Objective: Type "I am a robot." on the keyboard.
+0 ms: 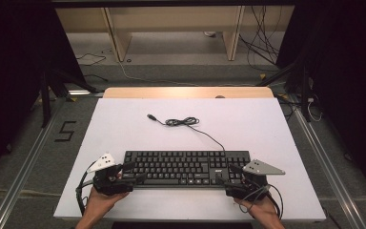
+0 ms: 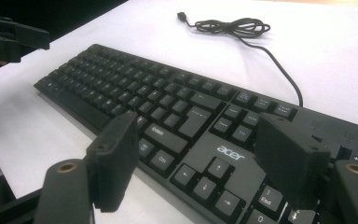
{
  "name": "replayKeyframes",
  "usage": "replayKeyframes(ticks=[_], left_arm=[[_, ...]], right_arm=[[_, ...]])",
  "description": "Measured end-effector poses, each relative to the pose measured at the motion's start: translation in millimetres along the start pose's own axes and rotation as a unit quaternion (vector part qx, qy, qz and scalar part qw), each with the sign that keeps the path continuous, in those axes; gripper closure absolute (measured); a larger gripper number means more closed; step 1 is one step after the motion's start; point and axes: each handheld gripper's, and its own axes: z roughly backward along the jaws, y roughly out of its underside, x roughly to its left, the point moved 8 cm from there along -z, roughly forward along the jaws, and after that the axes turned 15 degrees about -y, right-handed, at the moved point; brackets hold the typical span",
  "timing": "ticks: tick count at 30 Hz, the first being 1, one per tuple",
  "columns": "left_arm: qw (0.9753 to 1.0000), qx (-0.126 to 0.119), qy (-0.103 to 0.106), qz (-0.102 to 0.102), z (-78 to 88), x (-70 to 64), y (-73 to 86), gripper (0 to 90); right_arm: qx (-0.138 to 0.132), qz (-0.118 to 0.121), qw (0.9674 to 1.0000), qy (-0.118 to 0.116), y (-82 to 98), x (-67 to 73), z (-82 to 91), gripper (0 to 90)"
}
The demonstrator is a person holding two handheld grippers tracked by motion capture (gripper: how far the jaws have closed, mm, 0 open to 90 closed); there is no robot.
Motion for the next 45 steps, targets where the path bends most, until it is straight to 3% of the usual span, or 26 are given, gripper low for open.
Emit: replayKeyframes(ticks=[23,38,45], left_arm=[[1.0000,0.001,-0.001,0.000,-0.6,0.8,0.2,28.3],[1.0000,0.002,-0.007,0.005,-1.3,3.9,0.1,28.4],[0.9999,0.002,-0.010,0.006,-0.9,6.6,0.0,28.4]], right_arm=[[0.006,0.001,0.9999,-0.009,-1.6,3.5,-10.3,31.6],[0.015,0.005,0.9994,-0.031,-11.2,13.9,-39.5,31.5],[0.018,0.013,0.9987,-0.045,-21.9,19.8,-60.8,30.6]])
